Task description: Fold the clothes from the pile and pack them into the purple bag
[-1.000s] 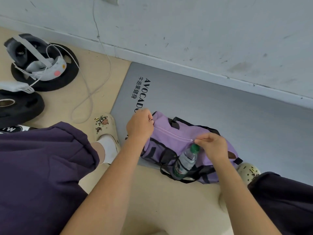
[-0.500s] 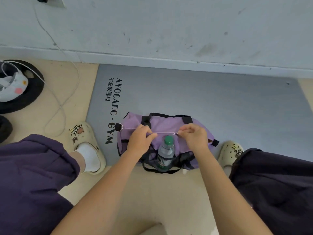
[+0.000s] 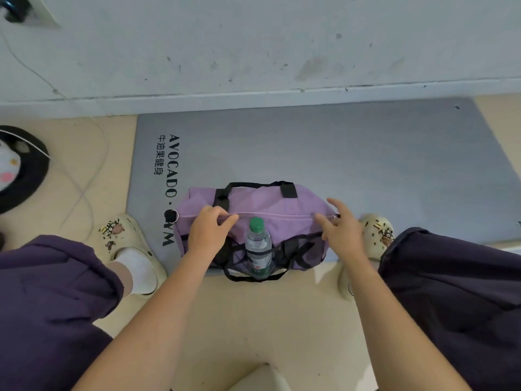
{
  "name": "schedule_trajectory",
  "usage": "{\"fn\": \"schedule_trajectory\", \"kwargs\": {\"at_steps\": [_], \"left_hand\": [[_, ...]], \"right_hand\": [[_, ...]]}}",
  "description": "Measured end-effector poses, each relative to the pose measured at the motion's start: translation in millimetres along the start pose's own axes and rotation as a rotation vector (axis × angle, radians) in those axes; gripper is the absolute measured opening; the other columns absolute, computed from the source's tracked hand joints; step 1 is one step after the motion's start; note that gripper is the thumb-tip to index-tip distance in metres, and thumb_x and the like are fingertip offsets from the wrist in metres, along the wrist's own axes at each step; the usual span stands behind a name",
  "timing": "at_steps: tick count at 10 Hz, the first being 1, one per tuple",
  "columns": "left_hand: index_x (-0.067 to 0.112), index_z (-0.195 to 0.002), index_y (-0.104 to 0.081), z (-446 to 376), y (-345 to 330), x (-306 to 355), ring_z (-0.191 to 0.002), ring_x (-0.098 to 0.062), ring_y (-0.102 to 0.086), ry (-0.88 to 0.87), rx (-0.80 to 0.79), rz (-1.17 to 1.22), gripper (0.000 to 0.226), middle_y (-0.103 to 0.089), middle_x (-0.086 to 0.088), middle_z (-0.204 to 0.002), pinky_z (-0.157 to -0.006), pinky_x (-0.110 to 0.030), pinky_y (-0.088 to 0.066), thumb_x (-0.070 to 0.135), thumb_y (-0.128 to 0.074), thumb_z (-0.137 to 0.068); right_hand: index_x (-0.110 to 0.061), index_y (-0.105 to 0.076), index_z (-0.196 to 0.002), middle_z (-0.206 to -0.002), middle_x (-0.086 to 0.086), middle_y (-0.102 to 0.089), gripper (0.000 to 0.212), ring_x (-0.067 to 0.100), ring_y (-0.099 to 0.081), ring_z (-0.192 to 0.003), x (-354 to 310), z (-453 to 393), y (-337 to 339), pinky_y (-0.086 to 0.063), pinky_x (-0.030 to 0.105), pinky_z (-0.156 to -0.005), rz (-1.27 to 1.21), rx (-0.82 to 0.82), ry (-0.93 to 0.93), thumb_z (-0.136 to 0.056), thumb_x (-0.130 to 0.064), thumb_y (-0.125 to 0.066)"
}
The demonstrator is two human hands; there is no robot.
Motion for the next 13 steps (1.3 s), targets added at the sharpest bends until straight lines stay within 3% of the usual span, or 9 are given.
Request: {"fn": "schedule_trajectory", "kwargs": {"at_steps": [1,2,3,6,9,10,11,12,13], "left_hand": [[0.019,-0.094,-0.056,3,7,-20,-0.081,-0.021,-0.049,0.137,0.03,-0.137,0.044,-0.043,0.003,-0.101,-0.069,-0.034,-0.04,0.063,-0.054,-0.088],[0.017,-0.08,-0.054,0,11,-21,-0.078,-0.02,-0.052,0.106,0.006,-0.154,0.042,-0.048,0.004,-0.093,-0.063,-0.032,-0.038,0.057,-0.063,-0.086],[0.013,-0.059,-0.047,-13,27,-9,-0.063,-0.024,-0.055,0.068,0.042,-0.039,0.046,-0.055,-0.001,-0.066,-0.053,-0.033,-0.038,0.043,-0.074,-0.082],[0.003,-0.057,-0.053,-91,108,41,-0.06,-0.031,-0.061,0.011,0.192,0.176,0.049,-0.061,-0.011,-0.056,-0.064,-0.044,-0.053,0.037,-0.084,-0.072],[0.007,-0.062,-0.053,-201,124,53,-0.059,-0.023,-0.057,-0.016,0.318,0.206,0.044,-0.061,-0.006,-0.061,-0.058,-0.038,-0.046,0.036,-0.082,-0.075],[0.013,-0.081,-0.061,-228,92,50,-0.071,-0.012,-0.057,-0.029,0.204,0.16,0.029,-0.061,0.004,-0.08,-0.061,-0.026,-0.043,0.035,-0.08,-0.078],[0.016,-0.122,-0.06,-241,67,49,-0.11,-0.017,-0.055,-0.05,0.064,0.19,0.047,-0.055,-0.001,-0.123,-0.093,-0.032,-0.047,0.038,-0.074,-0.083],[0.02,-0.138,-0.05,-230,71,57,-0.137,-0.018,-0.037,-0.05,0.02,0.163,0.054,-0.037,-0.002,-0.149,-0.108,-0.034,-0.031,0.039,-0.066,-0.09],[0.021,-0.127,-0.059,-205,99,80,-0.117,-0.014,-0.055,-0.057,0.069,0.244,0.036,-0.055,-0.002,-0.136,-0.095,-0.026,-0.039,0.033,-0.061,-0.093]], "right_hand": [[-0.035,-0.021,-0.144,-0.093,0.006,-0.066,0.076,0.027,-0.068,-0.068,6,-1,-43,-0.051,0.03,-0.048,0.07,-0.229,-0.078,-0.085,-0.05,-0.067],[-0.013,-0.041,-0.119,-0.087,0.011,-0.067,0.053,0.031,-0.067,-0.064,10,-7,-53,-0.055,0.04,-0.053,0.158,-0.228,-0.119,-0.086,-0.042,-0.07],[-0.011,-0.048,-0.078,-0.059,0.01,-0.067,0.027,0.025,-0.062,-0.044,-6,-19,-50,-0.055,0.042,-0.048,-0.048,-0.168,-0.064,-0.087,-0.019,-0.072],[-0.01,-0.046,-0.077,-0.059,0.015,-0.068,0.023,0.026,-0.063,-0.046,-110,-100,-34,-0.053,0.029,-0.044,-0.274,-0.117,0.057,-0.093,-0.014,-0.063],[-0.009,-0.051,-0.081,-0.072,0.014,-0.071,0.021,0.031,-0.07,-0.066,-168,-198,-52,-0.061,0.041,-0.062,-0.21,-0.062,0.147,-0.093,-0.022,-0.063],[-0.007,-0.056,-0.11,-0.098,0.006,-0.069,0.032,0.025,-0.065,-0.089,-167,-218,-78,-0.055,0.042,-0.085,-0.041,-0.156,0.117,-0.092,-0.032,-0.063],[-0.015,-0.041,-0.138,-0.119,-0.001,-0.06,0.058,0.016,-0.055,-0.111,-178,-225,-91,-0.045,0.034,-0.098,-0.06,-0.258,0.14,-0.09,-0.036,-0.066],[-0.02,-0.033,-0.146,-0.118,-0.003,-0.056,0.064,0.015,-0.051,-0.109,-193,-205,-85,-0.041,0.032,-0.095,-0.023,-0.27,0.166,-0.092,-0.037,-0.063],[-0.012,-0.049,-0.134,-0.109,0.002,-0.068,0.046,0.022,-0.065,-0.1,-221,-170,-55,-0.051,0.036,-0.091,-0.139,-0.229,0.181,-0.093,-0.03,-0.061]]}}
Point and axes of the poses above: each hand's wrist, its own z-axis away from the middle knuckle, its own y-axis out of the back of the hand, x = y × z, the point moved 10 cm from there along -z, towards the middle knuckle
